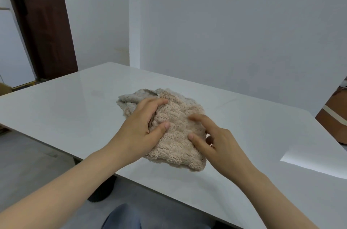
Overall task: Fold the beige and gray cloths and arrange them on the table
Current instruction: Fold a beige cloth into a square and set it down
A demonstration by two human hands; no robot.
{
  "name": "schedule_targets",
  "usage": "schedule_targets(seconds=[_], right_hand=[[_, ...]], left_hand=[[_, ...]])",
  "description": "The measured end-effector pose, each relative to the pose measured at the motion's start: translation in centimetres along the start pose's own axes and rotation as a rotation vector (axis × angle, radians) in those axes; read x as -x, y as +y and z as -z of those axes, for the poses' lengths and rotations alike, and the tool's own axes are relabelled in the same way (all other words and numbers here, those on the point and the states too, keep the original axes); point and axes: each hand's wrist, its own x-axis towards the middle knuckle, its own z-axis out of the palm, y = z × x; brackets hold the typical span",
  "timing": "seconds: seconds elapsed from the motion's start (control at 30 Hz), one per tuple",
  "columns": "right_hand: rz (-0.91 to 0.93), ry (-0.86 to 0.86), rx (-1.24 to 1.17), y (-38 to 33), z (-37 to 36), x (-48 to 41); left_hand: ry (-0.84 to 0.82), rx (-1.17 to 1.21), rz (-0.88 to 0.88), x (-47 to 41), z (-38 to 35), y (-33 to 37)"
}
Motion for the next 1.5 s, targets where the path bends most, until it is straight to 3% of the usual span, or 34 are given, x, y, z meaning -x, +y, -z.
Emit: schedule_targets(seconds=[0.33, 0.9, 1.17, 1.5], right_hand=[[-0.046, -0.075, 0.431, 3.8, 4.7, 5.2], [-0.270, -0.161, 0.579, 11.5, 9.5, 10.9], [-0.360, -0.225, 0.668, 13.4, 9.4, 11.0], [-0.399, -0.201, 0.782, 14.5, 9.0, 11.8]], left_hand=[[-0.236, -0.057, -0.020, 1.1, -8.0, 4.3], [-0.538, -0.219, -0.101, -0.9, -19.8, 8.9], [-0.615, -0.394, -0.135, -1.3, -22.8, 9.2], [-0.596, -0.532, -0.157, -1.4, -24.1, 9.5]])
